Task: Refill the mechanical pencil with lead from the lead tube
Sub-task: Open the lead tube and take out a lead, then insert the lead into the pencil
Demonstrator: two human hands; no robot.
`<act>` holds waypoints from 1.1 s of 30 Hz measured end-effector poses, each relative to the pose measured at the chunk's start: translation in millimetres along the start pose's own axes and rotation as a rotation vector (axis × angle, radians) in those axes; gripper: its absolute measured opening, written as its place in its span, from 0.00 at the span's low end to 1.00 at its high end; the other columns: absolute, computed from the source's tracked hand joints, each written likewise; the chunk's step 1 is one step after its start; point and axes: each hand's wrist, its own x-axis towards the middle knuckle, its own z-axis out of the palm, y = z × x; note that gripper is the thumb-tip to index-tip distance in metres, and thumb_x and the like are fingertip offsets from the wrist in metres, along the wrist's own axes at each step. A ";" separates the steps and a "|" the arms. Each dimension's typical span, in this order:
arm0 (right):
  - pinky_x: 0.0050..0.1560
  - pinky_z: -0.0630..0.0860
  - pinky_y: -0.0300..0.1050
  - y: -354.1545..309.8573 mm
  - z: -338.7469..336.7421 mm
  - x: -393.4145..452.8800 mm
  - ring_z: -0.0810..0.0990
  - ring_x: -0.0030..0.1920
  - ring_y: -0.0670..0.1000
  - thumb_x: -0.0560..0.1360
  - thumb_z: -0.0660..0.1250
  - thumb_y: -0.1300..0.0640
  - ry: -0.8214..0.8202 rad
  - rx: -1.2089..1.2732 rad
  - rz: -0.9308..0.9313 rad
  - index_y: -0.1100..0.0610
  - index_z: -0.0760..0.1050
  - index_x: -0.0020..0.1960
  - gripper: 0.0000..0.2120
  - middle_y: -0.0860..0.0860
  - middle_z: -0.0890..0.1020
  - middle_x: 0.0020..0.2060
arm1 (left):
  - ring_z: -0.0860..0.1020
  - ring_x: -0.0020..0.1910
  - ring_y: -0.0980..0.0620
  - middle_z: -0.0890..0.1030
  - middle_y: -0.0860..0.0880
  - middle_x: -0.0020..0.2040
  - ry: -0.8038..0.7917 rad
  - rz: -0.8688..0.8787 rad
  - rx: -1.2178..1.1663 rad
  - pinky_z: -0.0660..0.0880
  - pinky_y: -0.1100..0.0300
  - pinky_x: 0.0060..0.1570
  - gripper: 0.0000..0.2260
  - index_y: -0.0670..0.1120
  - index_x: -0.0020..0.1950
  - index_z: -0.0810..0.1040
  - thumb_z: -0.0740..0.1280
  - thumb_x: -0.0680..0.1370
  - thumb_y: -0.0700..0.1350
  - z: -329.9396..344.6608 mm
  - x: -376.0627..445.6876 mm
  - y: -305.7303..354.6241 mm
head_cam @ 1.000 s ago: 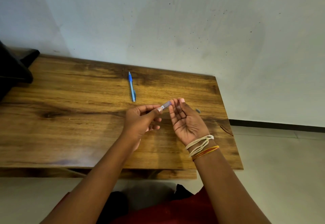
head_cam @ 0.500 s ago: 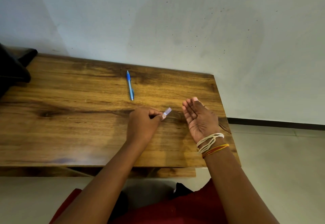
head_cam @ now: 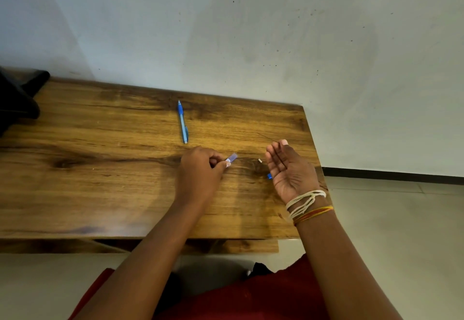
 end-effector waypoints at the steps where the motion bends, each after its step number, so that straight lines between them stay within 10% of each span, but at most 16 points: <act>1: 0.45 0.82 0.42 1.2 1.4 0.0 0.83 0.41 0.52 0.76 0.67 0.62 0.000 0.001 0.005 0.63 0.77 0.46 0.04 0.57 0.82 0.40 | 0.78 0.37 0.59 0.81 0.53 0.40 -0.001 0.000 -0.009 0.77 0.60 0.37 0.05 0.48 0.46 0.84 0.74 0.71 0.46 -1.9 1.6 -1.1; 9: 0.46 0.82 0.43 13.0 10.6 -0.2 0.82 0.40 0.51 0.76 0.68 0.61 -0.031 -0.017 0.022 0.62 0.77 0.46 0.03 0.55 0.81 0.39 | 0.73 0.47 0.54 0.79 0.46 0.52 0.303 -0.068 0.116 0.65 0.66 0.39 0.13 0.45 0.55 0.79 0.72 0.73 0.48 -19.9 19.0 -22.5; 17: 0.41 0.83 0.41 29.0 18.7 2.1 0.84 0.35 0.49 0.75 0.68 0.62 -0.092 -0.119 -0.008 0.61 0.77 0.44 0.03 0.55 0.82 0.36 | 0.74 0.52 0.47 0.76 0.45 0.55 0.277 -0.101 0.400 0.72 0.57 0.38 0.14 0.43 0.56 0.79 0.66 0.77 0.52 -17.8 35.5 -32.4; 33: 0.37 0.83 0.41 41.1 32.1 -0.5 0.83 0.32 0.49 0.76 0.67 0.62 -0.109 -0.127 0.001 0.61 0.77 0.43 0.03 0.55 0.82 0.35 | 0.82 0.37 0.54 0.84 0.49 0.43 0.473 0.037 -0.383 0.81 0.54 0.36 0.09 0.45 0.53 0.83 0.71 0.74 0.43 -37.6 34.5 -18.0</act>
